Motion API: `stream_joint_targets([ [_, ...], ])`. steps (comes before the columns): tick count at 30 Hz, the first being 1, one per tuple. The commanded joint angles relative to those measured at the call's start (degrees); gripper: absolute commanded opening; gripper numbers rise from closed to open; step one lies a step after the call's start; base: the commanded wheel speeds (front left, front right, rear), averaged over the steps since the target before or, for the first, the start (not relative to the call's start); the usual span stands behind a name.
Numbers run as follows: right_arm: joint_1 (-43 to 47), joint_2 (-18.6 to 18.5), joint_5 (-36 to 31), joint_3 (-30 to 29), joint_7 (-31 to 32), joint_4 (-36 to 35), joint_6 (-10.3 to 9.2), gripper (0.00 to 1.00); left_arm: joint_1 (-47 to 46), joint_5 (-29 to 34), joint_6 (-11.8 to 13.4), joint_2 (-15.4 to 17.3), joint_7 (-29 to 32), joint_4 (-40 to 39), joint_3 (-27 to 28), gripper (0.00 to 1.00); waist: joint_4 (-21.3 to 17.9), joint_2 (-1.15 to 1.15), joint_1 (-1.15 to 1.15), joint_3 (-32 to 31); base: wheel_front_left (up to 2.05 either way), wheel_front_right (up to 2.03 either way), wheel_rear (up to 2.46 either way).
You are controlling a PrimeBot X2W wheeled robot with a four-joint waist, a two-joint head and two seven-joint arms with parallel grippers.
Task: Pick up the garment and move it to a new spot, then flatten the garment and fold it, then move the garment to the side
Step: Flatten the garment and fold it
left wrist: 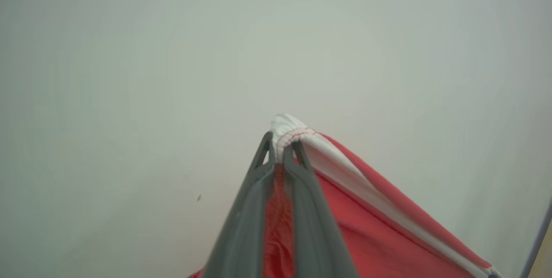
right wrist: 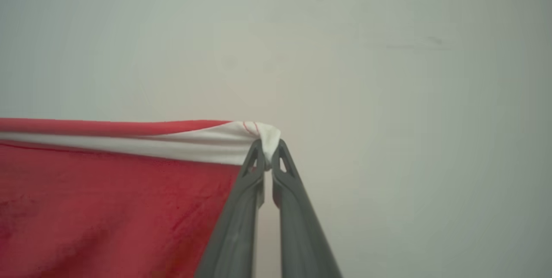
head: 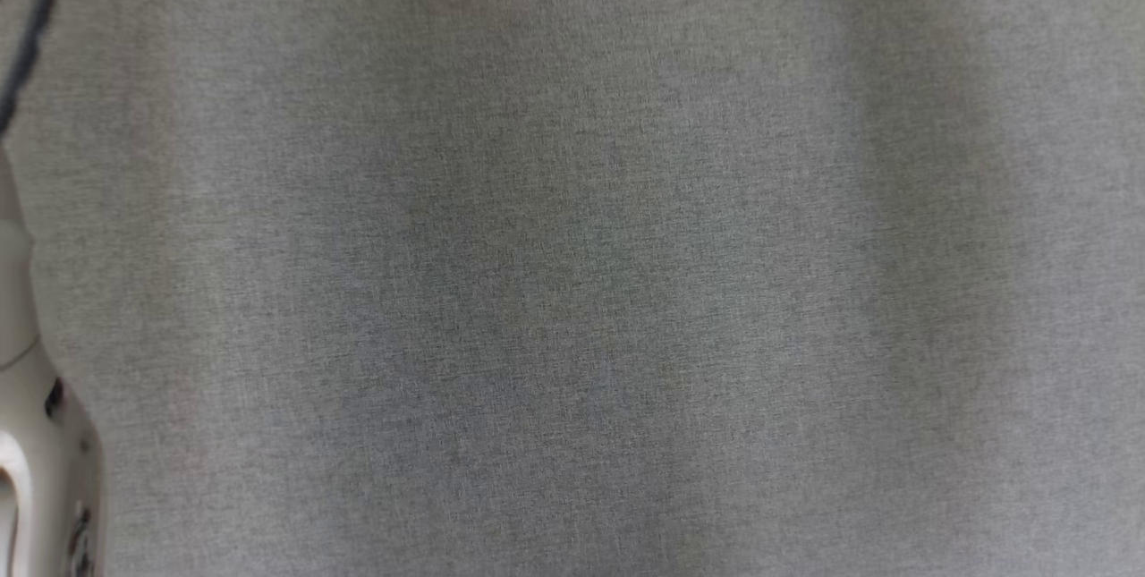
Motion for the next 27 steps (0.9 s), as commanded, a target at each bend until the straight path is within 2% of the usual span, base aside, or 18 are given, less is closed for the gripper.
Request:
stream_joint_targets([
  [1,-0.6,-2.4,-1.5,-2.7,-0.5,-1.4,-0.78,0.00,-0.8,-0.9,-1.1,0.7,-1.8,0.6,2.1,0.00,0.3,-0.01,-0.02,0.8,0.00,0.00,0.00],
  [5,2.5,-3.3,-2.6,-0.1,-0.4,-1.0,-0.75,0.00,1.5,-0.2,-3.6,0.7,-1.9,0.8,-0.3,0.00,1.0,-0.01,-0.02,0.9,0.00,0.00,0.00],
  [10,10.7,-5.4,0.5,6.9,1.7,2.0,-0.54,0.00,13.1,7.6,-5.9,2.4,-3.6,0.4,-8.2,0.00,2.1,-0.01,-0.02,-0.4,0.00,0.00,0.00],
  [13,18.7,-7.1,3.2,9.6,3.6,1.2,-0.52,0.00,22.4,9.4,-6.3,0.7,-4.4,0.8,-10.9,0.00,2.8,-0.01,-0.02,-3.1,0.00,0.00,0.00],
  [17,30.9,-9.5,7.3,11.6,7.4,-3.5,-0.51,0.00,35.4,8.6,-6.6,-1.4,-4.7,0.3,-9.8,0.00,3.0,-0.01,-0.02,-7.7,0.00,0.00,0.00],
  [21,43.2,-12.5,9.8,9.4,11.4,-10.1,-0.54,0.00,48.4,9.6,-6.5,-2.6,-4.8,-1.8,-8.4,0.00,3.0,-0.01,-0.02,-13.2,0.00,0.00,0.00],
  [27,62.1,-13.0,11.0,2.3,20.8,-20.9,-0.55,0.00,64.1,9.0,-6.5,-4.1,-4.8,-4.5,-9.7,0.00,3.4,-0.01,-0.02,-20.1,0.00,0.00,0.00],
])
